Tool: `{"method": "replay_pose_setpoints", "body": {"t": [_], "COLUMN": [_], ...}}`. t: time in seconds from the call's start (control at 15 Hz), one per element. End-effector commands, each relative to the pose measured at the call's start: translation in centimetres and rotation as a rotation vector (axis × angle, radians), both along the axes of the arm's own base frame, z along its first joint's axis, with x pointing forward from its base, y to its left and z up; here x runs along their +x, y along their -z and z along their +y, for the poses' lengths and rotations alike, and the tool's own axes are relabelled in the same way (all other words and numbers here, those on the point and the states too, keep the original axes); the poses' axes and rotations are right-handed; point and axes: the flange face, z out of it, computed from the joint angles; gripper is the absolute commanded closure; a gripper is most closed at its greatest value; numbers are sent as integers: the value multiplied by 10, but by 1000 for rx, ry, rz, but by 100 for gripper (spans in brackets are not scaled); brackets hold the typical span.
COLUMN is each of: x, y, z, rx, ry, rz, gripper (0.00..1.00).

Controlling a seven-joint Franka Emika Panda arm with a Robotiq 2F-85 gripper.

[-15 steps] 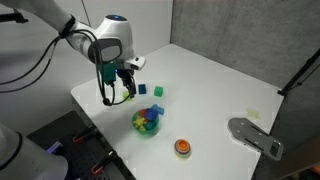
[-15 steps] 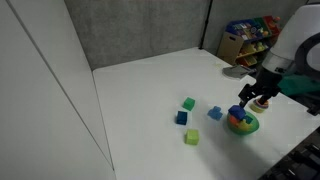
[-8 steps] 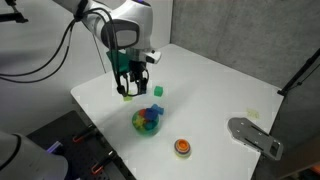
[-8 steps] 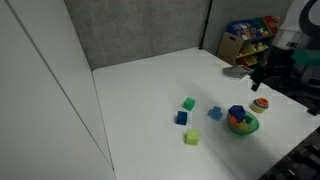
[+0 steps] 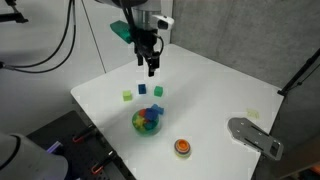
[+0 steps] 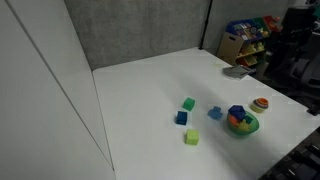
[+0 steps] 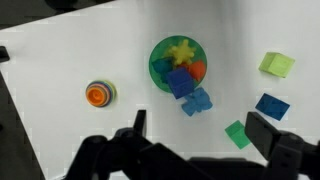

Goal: Pick up the bottommost blue block on the table and put it in the green bowl

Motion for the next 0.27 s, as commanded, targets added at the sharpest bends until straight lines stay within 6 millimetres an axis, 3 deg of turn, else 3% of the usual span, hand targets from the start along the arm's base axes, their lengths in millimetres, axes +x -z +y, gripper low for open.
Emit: {"method": "replay_pose_setpoints", "body": {"t": [0.0, 0.07, 0.2], "x": [-3, 0, -1], "y": [-33, -20, -23], "z": [-2, 0, 2], "rx": [-29, -10, -11], "ry": [-22, -7, -9], "rz": [2, -5, -7], "gripper": [0, 0, 0]}}
